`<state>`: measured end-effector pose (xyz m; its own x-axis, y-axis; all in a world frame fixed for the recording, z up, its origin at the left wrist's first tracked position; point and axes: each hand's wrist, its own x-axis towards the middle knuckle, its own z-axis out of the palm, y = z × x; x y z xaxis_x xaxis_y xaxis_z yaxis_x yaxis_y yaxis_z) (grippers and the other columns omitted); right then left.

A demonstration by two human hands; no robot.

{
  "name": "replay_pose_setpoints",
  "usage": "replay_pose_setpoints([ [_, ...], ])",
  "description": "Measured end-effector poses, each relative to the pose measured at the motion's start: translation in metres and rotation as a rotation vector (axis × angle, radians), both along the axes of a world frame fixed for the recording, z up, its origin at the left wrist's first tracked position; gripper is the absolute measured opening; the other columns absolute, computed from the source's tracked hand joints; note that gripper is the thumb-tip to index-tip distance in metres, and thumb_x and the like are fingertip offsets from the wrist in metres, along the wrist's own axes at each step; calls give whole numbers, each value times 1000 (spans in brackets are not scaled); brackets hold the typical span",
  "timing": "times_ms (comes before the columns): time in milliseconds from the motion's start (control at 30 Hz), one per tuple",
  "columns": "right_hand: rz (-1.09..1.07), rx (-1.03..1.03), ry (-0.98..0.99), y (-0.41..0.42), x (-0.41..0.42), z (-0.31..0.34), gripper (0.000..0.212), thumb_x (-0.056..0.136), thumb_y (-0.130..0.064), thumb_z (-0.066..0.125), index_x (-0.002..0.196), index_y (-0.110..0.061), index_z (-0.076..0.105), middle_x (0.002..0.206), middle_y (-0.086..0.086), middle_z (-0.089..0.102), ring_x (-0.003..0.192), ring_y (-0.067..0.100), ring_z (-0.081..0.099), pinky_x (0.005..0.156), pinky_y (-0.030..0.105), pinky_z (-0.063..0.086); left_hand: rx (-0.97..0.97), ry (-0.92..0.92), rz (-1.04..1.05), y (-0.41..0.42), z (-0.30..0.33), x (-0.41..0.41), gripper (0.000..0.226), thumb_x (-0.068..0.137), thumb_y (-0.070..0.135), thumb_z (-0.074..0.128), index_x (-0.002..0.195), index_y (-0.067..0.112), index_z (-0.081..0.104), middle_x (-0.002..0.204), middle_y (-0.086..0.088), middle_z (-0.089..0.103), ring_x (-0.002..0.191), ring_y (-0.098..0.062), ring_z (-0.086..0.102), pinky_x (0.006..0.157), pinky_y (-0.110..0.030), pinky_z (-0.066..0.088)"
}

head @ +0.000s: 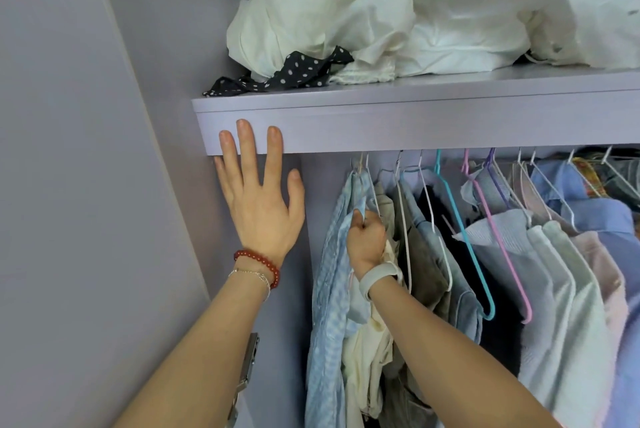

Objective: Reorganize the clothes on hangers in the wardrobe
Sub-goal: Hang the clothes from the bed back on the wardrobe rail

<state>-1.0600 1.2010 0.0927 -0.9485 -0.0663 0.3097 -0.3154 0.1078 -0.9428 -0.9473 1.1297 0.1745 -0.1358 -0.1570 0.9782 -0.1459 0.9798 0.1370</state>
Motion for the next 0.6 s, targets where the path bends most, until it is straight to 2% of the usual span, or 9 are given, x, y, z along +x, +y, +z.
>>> replay_pose_setpoints([
  [67, 6, -20, -28, 4, -5, -3, 30, 94, -12, 45, 65, -10, 42, 54, 1, 37, 65, 23, 44, 59, 28, 30, -6, 7, 12, -1, 0, -2, 55, 87, 15, 48, 139, 8, 31, 145, -29, 26, 136, -32, 8, 110, -55, 18],
  [133, 26, 11, -31, 7, -7, -4, 33, 95, -14, 45, 62, -15, 39, 58, 4, 41, 67, 25, 45, 61, 28, 30, 1, 0, 29, -1, -1, -2, 56, 87, 16, 48, 140, 9, 31, 145, -28, 25, 136, -31, 8, 110, -56, 18],
  [233, 113, 155, -13, 15, -2, -4, 18, 94, -18, 45, 92, -2, 54, 82, 14, 56, 77, 28, 54, 63, 27, 35, 17, -40, 57, 0, -1, 1, 57, 88, 19, 48, 141, 11, 30, 146, -27, 25, 136, -31, 8, 108, -58, 21],
  [300, 161, 242, 38, 25, 5, -3, 21, 93, -19, 47, 108, -4, 51, 88, 13, 56, 77, 25, 53, 68, 32, 44, 28, -76, 70, 3, 0, 4, 59, 87, 19, 49, 142, 11, 28, 146, -27, 24, 136, -33, 8, 108, -59, 21],
  [367, 234, 259, 73, 40, 17, 0, 34, 92, -19, 49, 124, -8, 44, 90, 9, 54, 83, 24, 54, 80, 39, 48, 45, -104, 78, 5, 2, 8, 63, 85, 18, 52, 143, 12, 26, 147, -26, 23, 136, -33, 6, 109, -59, 19],
  [433, 308, 262, 129, 62, 30, 1, 47, 92, -19, 49, 136, -11, 36, 112, 7, 55, 104, 21, 53, 94, 37, 44, 89, -109, 76, 10, 3, 11, 67, 84, 19, 53, 144, 14, 23, 150, -23, 19, 138, -31, 3, 110, -57, 16],
  [500, 277, 343, 279, 91, 43, -1, 47, 93, -17, 48, 138, -12, 36, 131, 7, 48, 121, 20, 43, 103, 26, 33, 165, -84, 35, 21, -2, 13, 67, 85, 21, 50, 145, 17, 22, 152, -19, 15, 140, -30, 3, 111, -57, 14],
  [567, 164, 432, 430, 125, 52, -6, 43, 91, -12, 48, 134, -6, 42, 132, 13, 49, 123, 26, 42, 103, 18, 23, 250, -73, -46, 43, -22, 11, 63, 86, 23, 46, 145, 17, 24, 153, -17, 15, 141, -31, 5, 112, -56, 12],
  [600, 95, 480, 485, 144, 56, -11, 42, 90, -10, 48, 131, -3, 45, 130, 16, 50, 122, 31, 44, 105, 22, 24, 284, -99, -95, 58, -36, 9, 60, 87, 23, 44, 144, 16, 27, 152, -17, 17, 141, -31, 7, 112, -55, 11],
])
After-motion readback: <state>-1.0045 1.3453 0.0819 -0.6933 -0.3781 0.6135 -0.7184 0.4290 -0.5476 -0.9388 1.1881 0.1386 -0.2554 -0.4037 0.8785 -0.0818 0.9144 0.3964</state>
